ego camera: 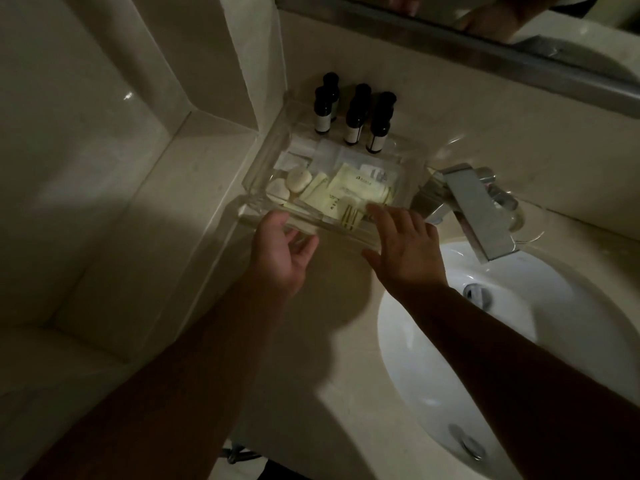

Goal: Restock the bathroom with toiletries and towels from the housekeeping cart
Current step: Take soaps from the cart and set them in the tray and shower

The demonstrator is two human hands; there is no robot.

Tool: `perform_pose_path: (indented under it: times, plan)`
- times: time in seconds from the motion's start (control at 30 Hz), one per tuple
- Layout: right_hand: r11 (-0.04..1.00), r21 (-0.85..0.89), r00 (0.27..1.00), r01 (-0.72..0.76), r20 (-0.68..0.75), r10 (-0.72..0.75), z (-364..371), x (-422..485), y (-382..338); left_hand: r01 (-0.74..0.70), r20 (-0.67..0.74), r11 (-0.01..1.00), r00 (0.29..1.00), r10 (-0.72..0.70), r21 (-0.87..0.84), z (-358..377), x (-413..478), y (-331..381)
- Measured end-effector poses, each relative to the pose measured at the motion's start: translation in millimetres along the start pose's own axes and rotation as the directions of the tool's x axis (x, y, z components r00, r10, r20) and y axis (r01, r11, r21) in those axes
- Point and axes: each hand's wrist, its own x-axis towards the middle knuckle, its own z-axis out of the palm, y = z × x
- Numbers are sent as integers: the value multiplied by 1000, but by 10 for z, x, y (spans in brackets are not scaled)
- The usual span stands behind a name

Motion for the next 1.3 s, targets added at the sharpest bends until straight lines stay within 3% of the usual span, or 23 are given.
perform_pose_path:
  times: [0.63,0.77,0.93,1.13,1.3]
  plan:
    - [997,-21,992,-75,-104,72,109,168,4,31,-17,997,999,-30,75,314,172,124]
    - [998,-31,995,-59,-80,57,90,165,-14,40,-5,984,999,-39,171,301,168,149]
    - [998,-62,993,-19,117,26,-50,82,-42,26,-56,894,998,-1,448,265,162,231]
    - [999,-26,905,-37,423,45,-418,58,-85,-49,-49,783,994,101,620,67,-70,346]
    - [994,-92,862,-53,499,92,-647,-104,-200,-125,-4,654,981,192,746,-169,-369,395]
